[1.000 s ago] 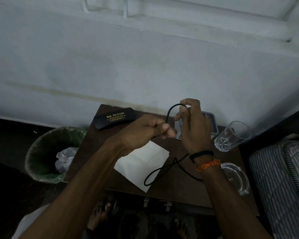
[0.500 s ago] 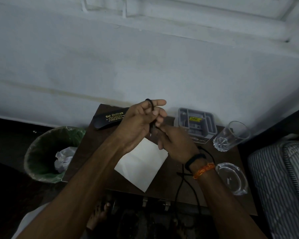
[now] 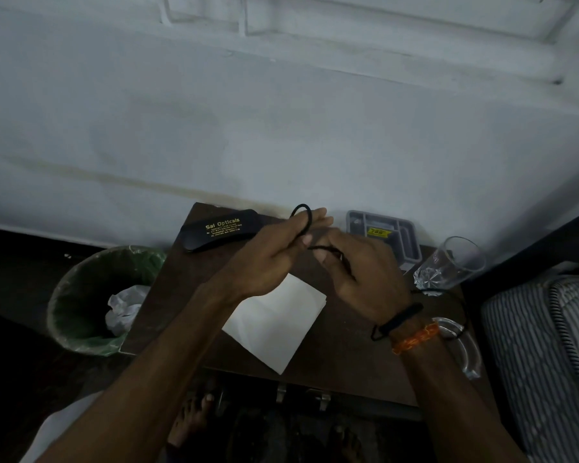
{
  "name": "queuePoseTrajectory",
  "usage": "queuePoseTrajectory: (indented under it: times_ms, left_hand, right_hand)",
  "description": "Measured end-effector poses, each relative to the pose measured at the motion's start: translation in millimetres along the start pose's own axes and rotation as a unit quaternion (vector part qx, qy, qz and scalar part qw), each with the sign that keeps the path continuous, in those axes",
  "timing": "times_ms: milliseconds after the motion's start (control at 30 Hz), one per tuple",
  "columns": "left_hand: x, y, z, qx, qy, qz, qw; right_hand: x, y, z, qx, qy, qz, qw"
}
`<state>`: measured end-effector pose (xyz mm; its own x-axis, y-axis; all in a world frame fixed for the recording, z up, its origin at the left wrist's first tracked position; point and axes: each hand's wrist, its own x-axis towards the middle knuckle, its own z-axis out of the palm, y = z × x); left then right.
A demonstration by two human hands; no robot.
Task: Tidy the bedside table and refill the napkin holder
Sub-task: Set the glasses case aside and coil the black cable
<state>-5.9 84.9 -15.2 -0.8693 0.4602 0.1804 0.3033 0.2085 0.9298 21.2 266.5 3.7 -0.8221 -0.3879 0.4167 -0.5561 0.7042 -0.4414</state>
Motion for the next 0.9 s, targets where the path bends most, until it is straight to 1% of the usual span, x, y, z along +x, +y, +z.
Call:
queuePoseTrajectory:
  times_ms: [67, 133, 233, 333, 433, 567, 633, 767, 900]
  left_hand:
    - [-1.5, 1.2, -2.7, -0.019, -0.012, -0.014, 1.0]
    - [-2.8, 3.5, -7.3, -0.027, -0.032, -0.035, 0.999]
    - [-6.1, 14.7, -9.7, -0.036, -0.108, -0.034, 0.993]
    - [-7.4, 27.5, -13.0, -0.144, -0.148, -0.031, 0.978]
    - [-5.9, 32.6, -11.6, -0.266, -0.136, -0.036, 0.954]
    - [-2.8, 38.6, 1.9, -0.39, -0.09, -0.071, 0.914]
    - [-0.5, 40.4, 7.5, -0.442, -0.074, -0.086, 0.89]
    - [1.9, 41.4, 14.9, -0.531, -0.077, -0.092, 0.839]
    - [4.6, 36.2, 17.4, -0.61, -0.068, -0.079, 0.785]
  right_hand:
    - [0.0, 0.0, -1.9, -0.022, 0.043, -0.02, 0.999]
    - [0.9, 1.4, -3.1, -0.033, 0.097, -0.023, 0.994]
    - [2.9, 3.4, -2.8, -0.061, 0.148, -0.033, 0.987]
    - [5.5, 5.0, -1.8, -0.069, 0.184, -0.031, 0.98]
    - [8.6, 7.6, -2.9, -0.066, 0.211, -0.009, 0.975]
    - [8.9, 11.0, -3.1, -0.111, 0.218, 0.022, 0.969]
    - [7.4, 13.3, -5.1, -0.104, 0.208, 0.032, 0.972]
    - [4.1, 16.8, -10.5, -0.094, 0.173, 0.037, 0.98]
    - [3.9, 19.7, -5.3, -0.061, 0.102, 0.07, 0.99]
